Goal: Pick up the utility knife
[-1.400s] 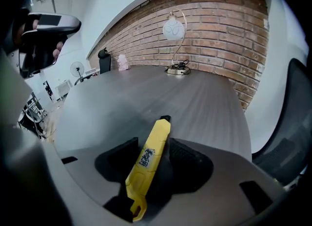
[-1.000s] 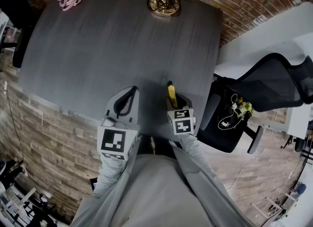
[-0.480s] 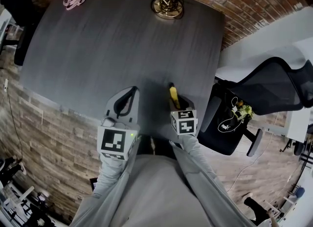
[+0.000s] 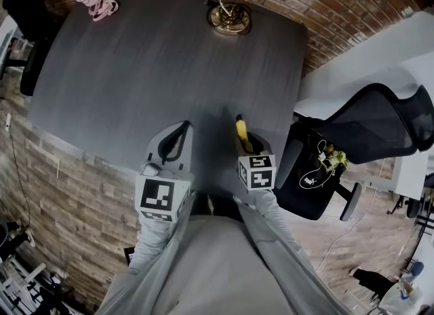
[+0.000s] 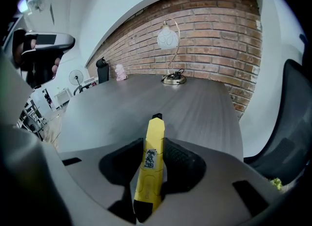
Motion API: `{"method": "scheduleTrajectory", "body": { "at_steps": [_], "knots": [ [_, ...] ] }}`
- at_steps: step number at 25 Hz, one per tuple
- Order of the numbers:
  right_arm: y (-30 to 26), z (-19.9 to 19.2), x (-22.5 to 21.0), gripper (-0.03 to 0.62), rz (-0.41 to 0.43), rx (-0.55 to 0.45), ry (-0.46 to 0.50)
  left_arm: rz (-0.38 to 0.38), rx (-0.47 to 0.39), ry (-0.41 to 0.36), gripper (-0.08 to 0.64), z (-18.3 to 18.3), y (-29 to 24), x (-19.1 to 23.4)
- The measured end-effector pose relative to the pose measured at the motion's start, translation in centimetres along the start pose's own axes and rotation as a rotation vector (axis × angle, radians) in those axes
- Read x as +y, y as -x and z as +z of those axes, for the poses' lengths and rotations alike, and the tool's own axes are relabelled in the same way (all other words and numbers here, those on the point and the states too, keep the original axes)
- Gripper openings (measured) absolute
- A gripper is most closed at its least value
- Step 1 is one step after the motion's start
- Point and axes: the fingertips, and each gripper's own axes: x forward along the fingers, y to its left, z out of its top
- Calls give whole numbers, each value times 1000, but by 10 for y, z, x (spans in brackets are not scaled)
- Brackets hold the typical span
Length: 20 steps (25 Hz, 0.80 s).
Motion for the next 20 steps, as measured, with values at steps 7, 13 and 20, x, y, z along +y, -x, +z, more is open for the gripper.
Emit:
{"method": "scheduleTrajectory", "body": {
  "at_steps": [7, 13, 20],
  "knots": [
    [20, 38, -4, 140, 8, -92, -1, -12, -41, -21, 18, 18, -4, -5],
    [46, 75, -9, 140, 11, -193, 6, -19, -71, -34, 18, 34, -7, -12],
    [83, 116, -16, 140, 19, -319, 22, -22, -98, -43, 18, 48, -9, -20]
  ]
}}
